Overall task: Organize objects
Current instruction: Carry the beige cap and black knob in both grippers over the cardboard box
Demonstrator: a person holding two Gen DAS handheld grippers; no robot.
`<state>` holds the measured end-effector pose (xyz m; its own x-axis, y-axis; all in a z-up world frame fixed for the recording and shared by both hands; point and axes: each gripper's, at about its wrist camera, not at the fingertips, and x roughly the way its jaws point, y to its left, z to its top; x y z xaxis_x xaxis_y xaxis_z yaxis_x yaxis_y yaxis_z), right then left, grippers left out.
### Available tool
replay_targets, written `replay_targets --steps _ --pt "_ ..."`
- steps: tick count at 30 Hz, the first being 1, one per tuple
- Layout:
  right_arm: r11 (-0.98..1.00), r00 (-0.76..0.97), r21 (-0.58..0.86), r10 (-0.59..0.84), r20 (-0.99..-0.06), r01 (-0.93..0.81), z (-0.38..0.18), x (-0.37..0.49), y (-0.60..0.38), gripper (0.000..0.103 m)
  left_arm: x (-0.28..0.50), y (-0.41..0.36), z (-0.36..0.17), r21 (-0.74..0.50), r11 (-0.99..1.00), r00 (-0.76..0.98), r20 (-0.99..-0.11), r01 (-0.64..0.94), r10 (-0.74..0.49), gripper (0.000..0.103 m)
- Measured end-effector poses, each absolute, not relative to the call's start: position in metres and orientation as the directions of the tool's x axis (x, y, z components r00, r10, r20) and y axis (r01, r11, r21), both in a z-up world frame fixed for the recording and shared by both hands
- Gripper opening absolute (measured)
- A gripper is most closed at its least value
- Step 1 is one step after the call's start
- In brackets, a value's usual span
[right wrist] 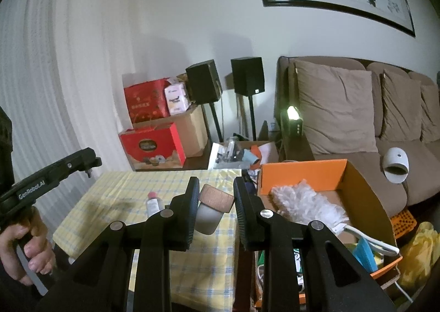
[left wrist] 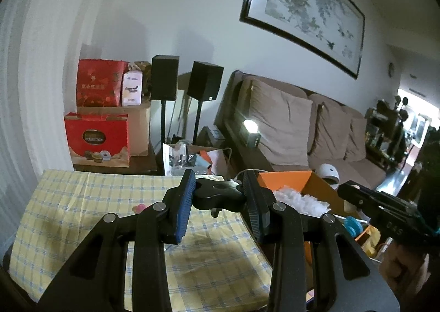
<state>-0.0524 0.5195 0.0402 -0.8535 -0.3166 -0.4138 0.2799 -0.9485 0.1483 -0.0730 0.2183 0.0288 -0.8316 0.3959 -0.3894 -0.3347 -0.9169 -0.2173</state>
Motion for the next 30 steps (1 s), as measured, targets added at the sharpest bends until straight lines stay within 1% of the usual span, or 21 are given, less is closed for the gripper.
replay_targets --steps 6,14,30 --pt "-0.949 -0.854 0.148 -0.316 -0.413 0.279 0.041 -0.052 0.521 0.025 -0.08 0.23 0.023 -0.257 -0.902 -0.814 -0.396 -0.347 0.426 0.034" --pt "-0.951 -0.858 0.152 -0.309 -0.411 0.27 0.042 -0.053 0.524 0.025 -0.076 0.249 0.026 -0.235 -0.893 -0.802 -0.395 -0.383 0.448 0.034" --pt "-0.956 -0.864 0.154 -0.292 -0.41 0.25 0.044 -0.054 0.531 0.025 -0.073 0.267 0.025 -0.228 -0.883 -0.779 -0.416 -0.409 0.468 0.034"
